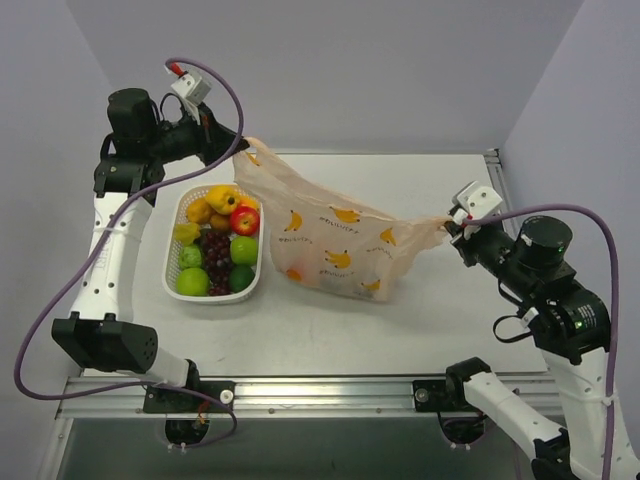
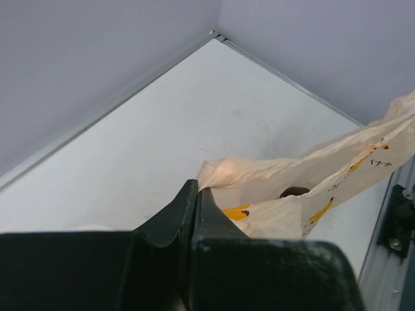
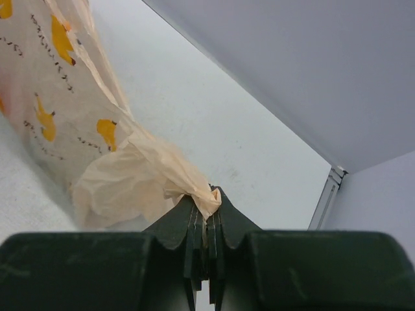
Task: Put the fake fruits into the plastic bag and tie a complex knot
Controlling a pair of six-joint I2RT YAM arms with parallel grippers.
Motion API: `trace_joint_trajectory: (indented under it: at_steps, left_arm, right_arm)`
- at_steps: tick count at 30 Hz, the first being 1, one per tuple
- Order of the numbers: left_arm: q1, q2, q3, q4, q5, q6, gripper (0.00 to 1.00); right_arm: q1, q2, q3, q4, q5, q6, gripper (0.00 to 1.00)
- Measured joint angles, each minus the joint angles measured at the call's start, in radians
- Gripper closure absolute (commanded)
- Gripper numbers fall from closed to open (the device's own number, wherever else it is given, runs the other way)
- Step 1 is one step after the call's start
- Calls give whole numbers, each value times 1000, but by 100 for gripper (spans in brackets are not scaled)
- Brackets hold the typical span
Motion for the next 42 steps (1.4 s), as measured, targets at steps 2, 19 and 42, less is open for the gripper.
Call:
trace_joint_trajectory:
  at_steps: [2,19,42]
  left_arm:
    - [0,-8,1,-43,-13,-41,100]
    - [3,-114,-285,-174,-133,108,3]
    - [-609,-13,-58,-246,-72,694,3]
  right_arm:
    - [-15,-17,-28,5,-12,-3,100]
    - [-86,84,-196,71,-154,-18,100]
    - [-85,-85,-173,8,-517,-269,100]
